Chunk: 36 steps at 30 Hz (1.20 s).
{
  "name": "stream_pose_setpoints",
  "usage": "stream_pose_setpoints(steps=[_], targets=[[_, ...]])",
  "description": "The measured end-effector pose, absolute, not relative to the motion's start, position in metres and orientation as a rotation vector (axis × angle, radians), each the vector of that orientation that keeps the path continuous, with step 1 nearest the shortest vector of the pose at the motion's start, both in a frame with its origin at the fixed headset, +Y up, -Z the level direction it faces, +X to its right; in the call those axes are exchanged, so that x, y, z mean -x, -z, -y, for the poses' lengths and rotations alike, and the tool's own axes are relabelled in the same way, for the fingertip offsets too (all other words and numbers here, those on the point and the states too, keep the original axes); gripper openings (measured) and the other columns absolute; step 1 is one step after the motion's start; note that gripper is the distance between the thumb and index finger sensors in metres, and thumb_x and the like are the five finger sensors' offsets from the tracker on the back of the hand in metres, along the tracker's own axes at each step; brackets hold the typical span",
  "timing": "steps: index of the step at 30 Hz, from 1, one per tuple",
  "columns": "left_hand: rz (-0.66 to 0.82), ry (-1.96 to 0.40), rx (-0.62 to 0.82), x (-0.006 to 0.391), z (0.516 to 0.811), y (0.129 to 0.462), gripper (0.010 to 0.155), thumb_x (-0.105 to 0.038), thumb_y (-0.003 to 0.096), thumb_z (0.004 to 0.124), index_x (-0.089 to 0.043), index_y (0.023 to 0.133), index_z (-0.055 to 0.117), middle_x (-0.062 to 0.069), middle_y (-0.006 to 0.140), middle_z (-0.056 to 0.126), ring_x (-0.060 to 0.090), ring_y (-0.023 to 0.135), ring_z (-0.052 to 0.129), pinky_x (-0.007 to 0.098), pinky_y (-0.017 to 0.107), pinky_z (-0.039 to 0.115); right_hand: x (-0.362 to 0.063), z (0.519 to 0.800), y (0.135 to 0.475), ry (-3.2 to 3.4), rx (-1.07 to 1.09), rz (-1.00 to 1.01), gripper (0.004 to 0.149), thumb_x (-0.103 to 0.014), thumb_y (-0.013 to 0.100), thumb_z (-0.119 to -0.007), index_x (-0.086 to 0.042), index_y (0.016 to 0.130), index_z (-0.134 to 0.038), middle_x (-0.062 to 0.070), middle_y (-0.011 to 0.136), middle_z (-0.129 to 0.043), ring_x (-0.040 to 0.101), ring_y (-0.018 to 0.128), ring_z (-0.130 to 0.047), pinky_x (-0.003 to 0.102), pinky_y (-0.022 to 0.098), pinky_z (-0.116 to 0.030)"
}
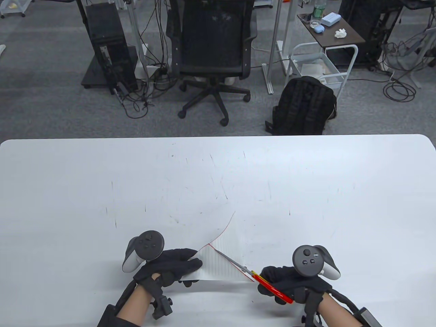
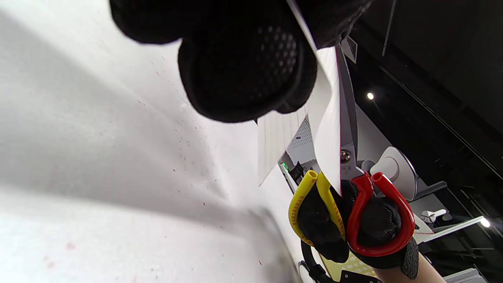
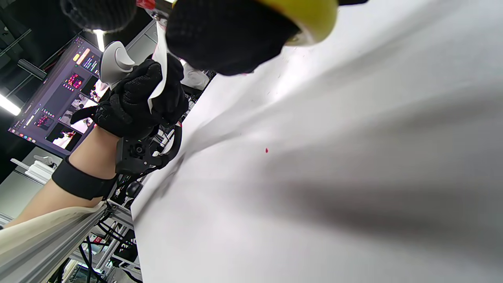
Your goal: Cut the paper along the line with scissors
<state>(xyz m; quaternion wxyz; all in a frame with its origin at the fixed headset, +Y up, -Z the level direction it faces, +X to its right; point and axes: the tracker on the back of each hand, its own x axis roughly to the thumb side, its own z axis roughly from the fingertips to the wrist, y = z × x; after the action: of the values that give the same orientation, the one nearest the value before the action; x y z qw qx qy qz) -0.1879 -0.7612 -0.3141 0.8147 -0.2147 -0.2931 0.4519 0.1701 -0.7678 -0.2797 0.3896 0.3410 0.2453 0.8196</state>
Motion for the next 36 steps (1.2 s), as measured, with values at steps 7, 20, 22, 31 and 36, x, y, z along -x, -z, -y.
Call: stream_pose_setpoints(steps=[7,20,22,31,36], targets=[[0.615,-0.900,0.314,0.184,0.755,0.310,0.039,-0.043,0.0600,0.070,-0.023,0.091,0.079,-0.004,0.058,0.100,0.008,0.041,0.101,0.020,0.034,0.084,-0.166,0.770,0.277,-2.063,-0.887,-0.608,0.058,-0.055,0.058,-0.063,-0.006,0.090,-0.061,0.015,0.067,-0.084,0.010,0.035,-0.090,0.038,0.035,-0.070],[0.657,-0.923,0.359,0.175,0.754,0.307,0.039,-0.044,0.0601,0.072,-0.020,0.090,0.081,-0.004,0.054,0.100,0.007,0.037,0.101,0.020,0.031,0.084,-0.165,0.770,0.276,-2.038,-0.906,-0.613,0.061,-0.056,0.058,-0.062,-0.005,0.092,-0.059,0.018,0.071,-0.082,0.013,0.039,-0.090,0.041,0.039,-0.069],[0.660,-0.898,0.336,0.173,0.750,0.305,0.039,-0.044,0.0600,0.072,-0.020,0.089,0.081,-0.004,0.054,0.100,0.006,0.036,0.101,0.019,0.030,0.084,-0.164,0.770,0.275,-2.045,-0.911,-0.580,0.061,-0.056,0.058,-0.062,-0.005,0.092,-0.059,0.018,0.071,-0.082,0.014,0.039,-0.090,0.041,0.039,-0.070],[0.661,-0.813,0.264,0.174,0.744,0.302,0.039,-0.045,0.0597,0.072,-0.020,0.089,0.081,-0.005,0.053,0.100,0.006,0.036,0.101,0.019,0.030,0.084,-0.163,0.770,0.273,-2.036,-0.904,-0.596,0.063,-0.057,0.059,-0.060,-0.004,0.093,-0.058,0.019,0.072,-0.081,0.015,0.041,-0.090,0.041,0.040,-0.070],[0.670,-0.825,0.276,0.171,0.744,0.301,0.039,-0.044,0.0597,0.072,-0.020,0.089,0.082,-0.005,0.052,0.101,0.006,0.035,0.101,0.019,0.030,0.084,-0.162,0.771,0.273,-2.023,-0.909,-0.620,0.065,-0.057,0.059,-0.059,-0.003,0.095,-0.056,0.021,0.074,-0.080,0.016,0.044,-0.090,0.042,0.042,-0.070]])
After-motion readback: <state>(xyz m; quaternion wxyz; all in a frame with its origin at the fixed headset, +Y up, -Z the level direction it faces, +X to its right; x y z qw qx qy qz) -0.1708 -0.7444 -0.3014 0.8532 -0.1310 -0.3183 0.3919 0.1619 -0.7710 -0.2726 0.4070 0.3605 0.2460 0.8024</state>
